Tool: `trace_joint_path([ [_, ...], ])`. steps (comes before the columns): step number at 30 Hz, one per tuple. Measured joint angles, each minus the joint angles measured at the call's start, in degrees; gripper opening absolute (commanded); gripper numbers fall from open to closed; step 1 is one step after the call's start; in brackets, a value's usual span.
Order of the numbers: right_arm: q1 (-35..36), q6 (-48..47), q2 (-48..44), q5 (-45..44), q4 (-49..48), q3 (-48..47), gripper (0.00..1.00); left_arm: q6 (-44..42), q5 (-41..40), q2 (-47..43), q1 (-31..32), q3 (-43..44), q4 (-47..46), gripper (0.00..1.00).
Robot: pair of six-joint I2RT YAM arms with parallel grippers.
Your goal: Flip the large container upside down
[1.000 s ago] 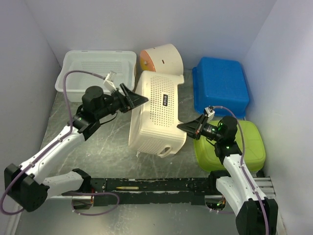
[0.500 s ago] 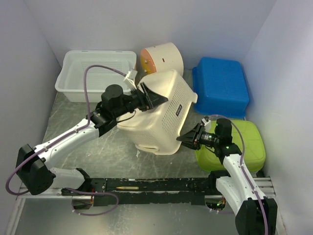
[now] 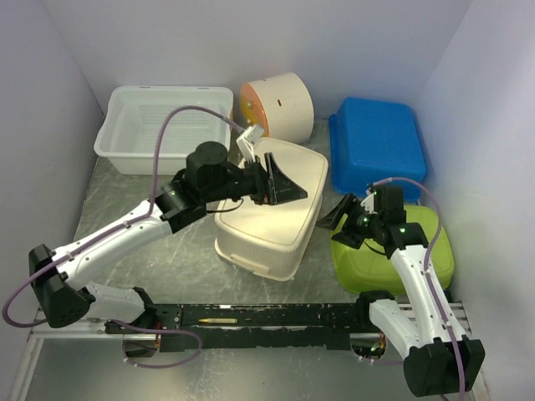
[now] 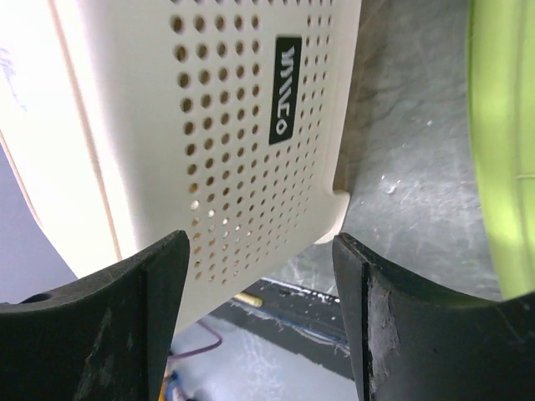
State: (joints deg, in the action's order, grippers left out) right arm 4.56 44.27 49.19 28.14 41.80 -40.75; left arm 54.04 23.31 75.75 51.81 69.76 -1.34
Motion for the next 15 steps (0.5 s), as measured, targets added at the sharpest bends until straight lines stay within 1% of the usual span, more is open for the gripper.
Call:
trace_joint_path([
  [4, 0.0, -4.5, 0.6, -6.1, 4.9, -7.6, 0.69, -7.2, -8.0, -1.9, -0.9, 9.6, 15.1, 0.87],
  [7, 0.0, -8.0, 0.5, -8.7, 6.8, -13.0, 0.69, -11.1, -12.8, -5.7, -5.3, 12.0, 23.4, 0.89],
  [9, 0.0, -10.1, 0.5, -9.6, 7.1, -16.3, 0.69, -13.3, -14.3, -8.4, -10.8, 11.1, 27.8, 0.92],
  [12, 0.0, -12.6, 0.0, -10.0, 7.0, -19.8, 0.69, -16.0, -15.4, -11.7, -19.1, 6.4, 32.0, 0.93],
  [15, 0.0, -14.5, -0.2, -10.0, 6.3, -21.9, 0.7, -17.6, -13.6, -12.5, -24.5, 0.3, 33.7, 0.93],
])
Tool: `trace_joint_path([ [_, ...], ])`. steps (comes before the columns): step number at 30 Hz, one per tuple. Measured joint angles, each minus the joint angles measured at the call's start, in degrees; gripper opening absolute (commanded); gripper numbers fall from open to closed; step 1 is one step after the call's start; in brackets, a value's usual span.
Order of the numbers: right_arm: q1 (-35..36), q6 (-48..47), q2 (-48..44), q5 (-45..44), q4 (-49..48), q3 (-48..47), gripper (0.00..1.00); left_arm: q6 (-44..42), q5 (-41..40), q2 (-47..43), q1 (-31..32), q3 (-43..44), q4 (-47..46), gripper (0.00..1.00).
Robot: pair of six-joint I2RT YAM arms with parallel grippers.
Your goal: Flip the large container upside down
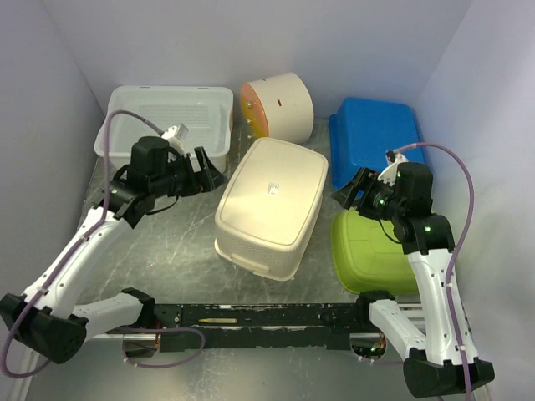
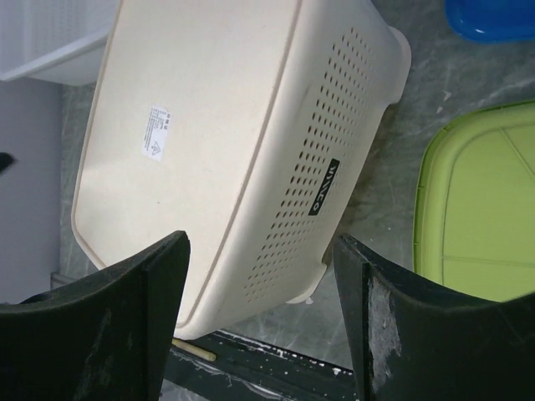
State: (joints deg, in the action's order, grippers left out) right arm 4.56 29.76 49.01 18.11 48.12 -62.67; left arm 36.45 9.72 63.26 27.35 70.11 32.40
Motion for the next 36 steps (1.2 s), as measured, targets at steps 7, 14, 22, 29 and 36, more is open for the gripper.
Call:
trace_joint_path([
  [7, 0.0, 0.2, 1.6, 2.8, -2.8, -0.2, 0.7, -1.1, 9.4, 3.3, -2.3, -12.4, -3.2, 0.91],
  [14, 0.0, -0.1, 2.9, 2.8, -3.5, -0.5, 0.71, 0.1, 15.0, 2.8, 4.0, -14.7, -8.1, 0.92],
  [22, 0.0, -1.4, 5.0, -0.1, -2.9, -3.9, 0.71, 4.1, 17.9, 2.3, 11.7, -15.6, -11.9, 0.93],
  [29, 0.0, -2.5, 5.8, -2.5, -2.3, -6.8, 0.78, 4.3, 18.2, 2.6, 12.0, -13.9, -9.9, 0.94],
  [36, 0.0, -1.5, 6.3, -2.0, -2.8, -7.5, 0.81, -0.1, 11.4, 1.3, 11.2, -6.2, -4.7, 0.98],
])
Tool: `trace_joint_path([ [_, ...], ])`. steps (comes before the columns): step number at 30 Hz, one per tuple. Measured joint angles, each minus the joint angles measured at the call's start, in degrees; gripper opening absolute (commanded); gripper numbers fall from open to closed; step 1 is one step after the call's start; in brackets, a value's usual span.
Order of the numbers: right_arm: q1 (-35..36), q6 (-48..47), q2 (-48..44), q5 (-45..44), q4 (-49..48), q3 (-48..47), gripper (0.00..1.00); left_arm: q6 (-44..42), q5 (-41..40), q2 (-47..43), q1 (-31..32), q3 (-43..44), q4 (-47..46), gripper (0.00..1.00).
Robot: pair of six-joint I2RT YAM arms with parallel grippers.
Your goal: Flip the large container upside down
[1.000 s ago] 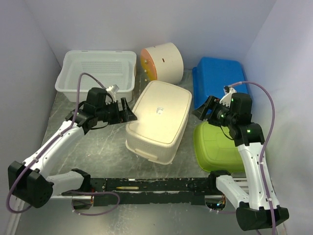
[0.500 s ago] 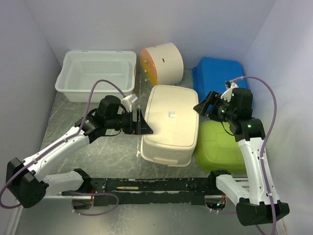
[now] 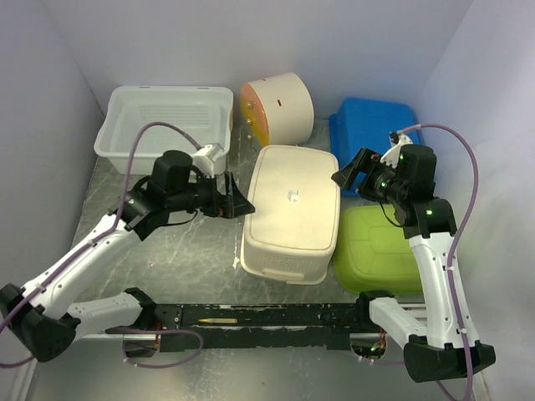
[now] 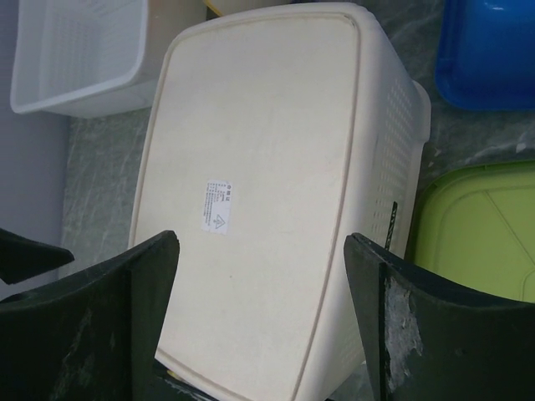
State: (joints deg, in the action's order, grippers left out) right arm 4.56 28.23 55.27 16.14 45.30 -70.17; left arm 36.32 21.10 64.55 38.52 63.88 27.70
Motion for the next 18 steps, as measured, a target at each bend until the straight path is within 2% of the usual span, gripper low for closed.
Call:
trace_joint_path([
  [5, 0.0, 1.2, -0.6, 1.6, -1.9, 1.2, 0.84, -1.1, 0.3, -4.5, -6.4, -3.7, 0.4, 0.97],
  [7, 0.0, 1.6, -0.8, 2.0, -2.1, 1.8, 0.86, -0.2, 2.6, -4.5, -7.1, -7.0, -1.6, 0.97],
  [12, 0.0, 1.7, -0.8, 2.0, -2.1, 1.9, 0.88, 5.6, 7.7, -4.5, -4.0, -16.7, -8.9, 0.97],
  [18, 0.0, 1.7, -0.8, 1.2, -2.1, 1.9, 0.89, 9.0, 9.2, -2.4, 3.1, -17.4, -14.8, 0.99],
])
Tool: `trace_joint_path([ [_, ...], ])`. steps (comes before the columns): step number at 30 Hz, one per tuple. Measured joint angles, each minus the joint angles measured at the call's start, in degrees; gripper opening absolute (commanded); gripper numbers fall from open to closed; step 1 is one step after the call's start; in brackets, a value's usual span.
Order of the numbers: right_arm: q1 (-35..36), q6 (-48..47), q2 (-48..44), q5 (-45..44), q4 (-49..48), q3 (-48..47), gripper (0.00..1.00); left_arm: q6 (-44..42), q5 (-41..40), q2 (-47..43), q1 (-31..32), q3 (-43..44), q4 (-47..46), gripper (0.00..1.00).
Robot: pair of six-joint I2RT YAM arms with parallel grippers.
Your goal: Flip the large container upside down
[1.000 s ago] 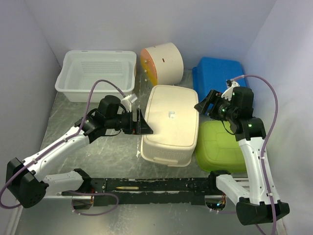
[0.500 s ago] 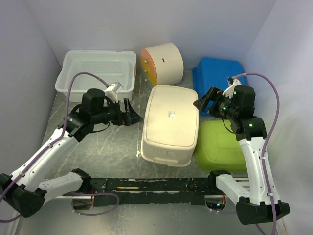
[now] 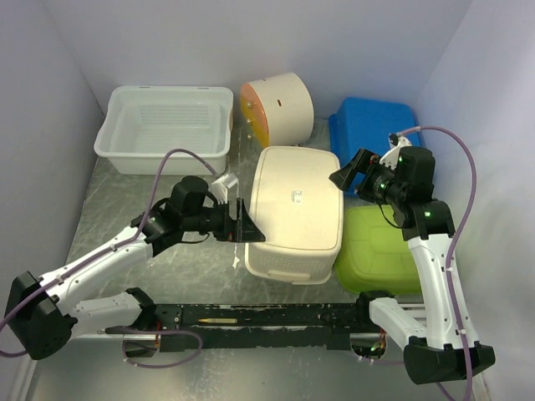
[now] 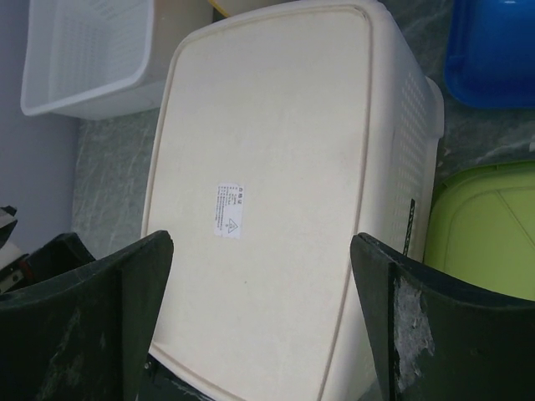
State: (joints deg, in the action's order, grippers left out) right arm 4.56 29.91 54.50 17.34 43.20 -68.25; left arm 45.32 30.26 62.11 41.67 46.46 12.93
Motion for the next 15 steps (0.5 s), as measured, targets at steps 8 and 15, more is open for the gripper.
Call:
trace_joint_path([
  [8, 0.0, -0.6, 0.3, -1.9, 0.9, -0.5, 0.91, -7.8, -6.9, 2.2, -1.6, 15.0, 14.4, 1.0],
  [15, 0.0, -0.8, 0.5, -2.4, 0.4, -0.7, 0.98, -12.1, -13.9, 5.7, -17.5, 26.8, 23.8, 1.0],
])
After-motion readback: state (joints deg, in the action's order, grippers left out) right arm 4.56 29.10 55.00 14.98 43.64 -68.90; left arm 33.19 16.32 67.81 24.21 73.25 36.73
